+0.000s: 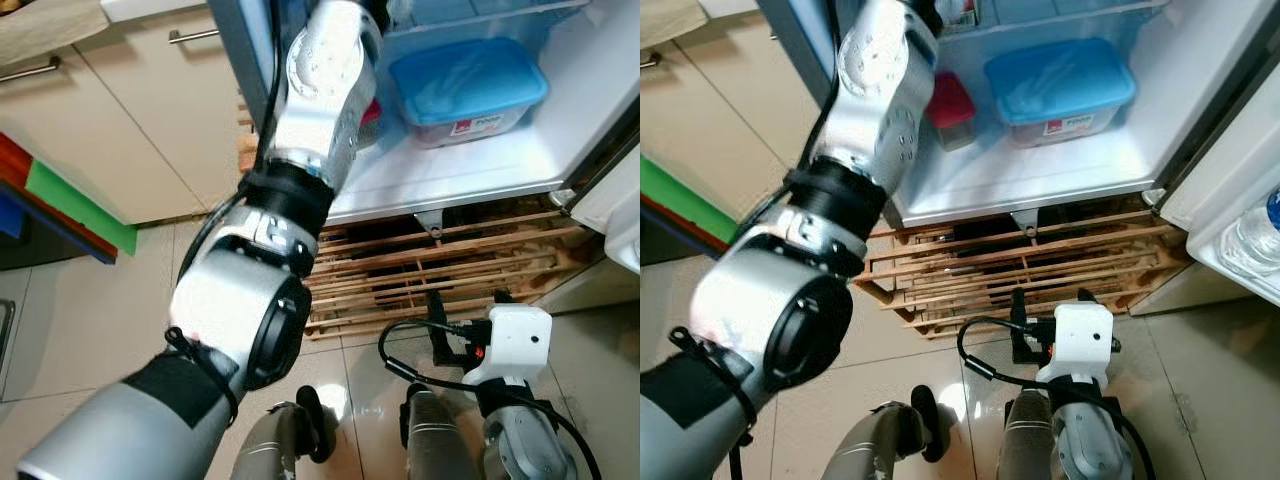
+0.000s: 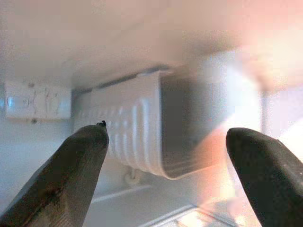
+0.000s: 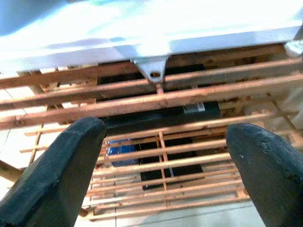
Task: Restocking fridge
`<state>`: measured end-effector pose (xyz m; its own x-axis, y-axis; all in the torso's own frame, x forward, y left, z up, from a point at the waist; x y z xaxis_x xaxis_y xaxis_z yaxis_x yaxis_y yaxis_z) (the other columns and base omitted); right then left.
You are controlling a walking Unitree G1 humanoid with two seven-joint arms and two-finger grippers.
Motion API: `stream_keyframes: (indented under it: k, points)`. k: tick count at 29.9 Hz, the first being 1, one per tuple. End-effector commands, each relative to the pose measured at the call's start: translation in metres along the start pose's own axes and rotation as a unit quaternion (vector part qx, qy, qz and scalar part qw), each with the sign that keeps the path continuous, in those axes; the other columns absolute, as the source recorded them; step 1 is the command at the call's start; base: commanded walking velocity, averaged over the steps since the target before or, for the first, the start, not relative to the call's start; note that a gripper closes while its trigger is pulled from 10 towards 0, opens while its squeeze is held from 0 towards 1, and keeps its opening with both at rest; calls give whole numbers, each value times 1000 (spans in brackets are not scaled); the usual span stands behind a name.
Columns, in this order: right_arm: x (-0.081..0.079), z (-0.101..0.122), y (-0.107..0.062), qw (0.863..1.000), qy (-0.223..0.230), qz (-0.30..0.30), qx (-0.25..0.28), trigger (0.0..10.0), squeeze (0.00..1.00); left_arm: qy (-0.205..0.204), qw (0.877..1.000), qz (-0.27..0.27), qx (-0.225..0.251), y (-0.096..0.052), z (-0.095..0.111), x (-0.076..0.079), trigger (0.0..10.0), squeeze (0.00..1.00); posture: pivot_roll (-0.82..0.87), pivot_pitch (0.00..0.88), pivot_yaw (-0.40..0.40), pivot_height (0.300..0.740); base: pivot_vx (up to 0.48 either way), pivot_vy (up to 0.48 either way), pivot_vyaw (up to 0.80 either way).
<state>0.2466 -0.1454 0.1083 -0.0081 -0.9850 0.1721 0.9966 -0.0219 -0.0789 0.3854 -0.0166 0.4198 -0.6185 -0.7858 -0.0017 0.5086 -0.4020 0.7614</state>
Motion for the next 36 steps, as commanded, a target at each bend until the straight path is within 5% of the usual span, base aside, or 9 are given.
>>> stream_keyframes:
  k: [1, 5, 12, 17, 21, 28, 29, 33, 36]
  points:
    - [-1, -6, -1, 1000, 5, 3, -10, 10000, 0, 11, 999, -25, 21, -4, 13, 8, 10000, 0, -357, 229, 176, 740, 0, 0, 0]
    - [0, -6, 2, 1000, 4, 2, -7, 10000, 0, 1, 999, -33, 14, -16, 9, 9, 10000, 0, -356, 222, 178, 740, 0, 0, 0]
    - [9, 0, 11, 1000, -5, -7, 13, 10000, 0, -67, 987, -138, -57, -73, -4, 43, 10000, 0, -335, 181, 176, 740, 0, 0, 0]
    - [18, 3, 21, 999, -9, -25, 26, 10000, 0, -111, 963, -162, -186, -126, -36, 45, 10000, 0, -295, 139, 174, 740, 0, 0, 0]
    - [34, 8, 38, 997, -15, -65, 40, 10000, 0, -98, 936, -79, -329, -190, -77, -2, 10000, 0, -260, 87, 176, 740, 0, 0, 0]
    - [50, 14, 50, 994, -4, -102, 50, 10000, 0, -44, 914, 122, -385, -248, -94, -78, 10000, 0, -243, 42, 174, 740, 0, 0, 0]
    - [52, 17, 51, 993, -3, -104, 56, 10000, 0, -18, 899, 179, -398, -279, -91, -94, 10000, 0, -240, 35, 173, 740, 0, 0, 0]
    - [54, 8, 45, 994, 3, -104, 45, 10000, 0, 44, 912, 142, -383, -312, -68, -85, 10000, 0, -247, 9, 153, 740, 0, 0, 0]
    - [60, -7, 40, 994, 8, -108, 24, 10000, 0, 64, 904, 136, -400, -329, -65, -84, 10000, 0, -236, 0, 144, 740, 0, 0, 0]
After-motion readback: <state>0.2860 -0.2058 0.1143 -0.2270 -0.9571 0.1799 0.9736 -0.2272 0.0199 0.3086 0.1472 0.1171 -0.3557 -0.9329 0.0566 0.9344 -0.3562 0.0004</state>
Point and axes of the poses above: a point about 5 cm out from each wrist's last joint towards the gripper, its own y axis pointing out of the wrist towards the gripper, its own z axis along the axis of the wrist's last joint, x = y × z, the point moved 6 cm from there along y, pointing out of the wrist towards the gripper, and after that the axes turned 8 degrees about -y, right-handed, at the moved point
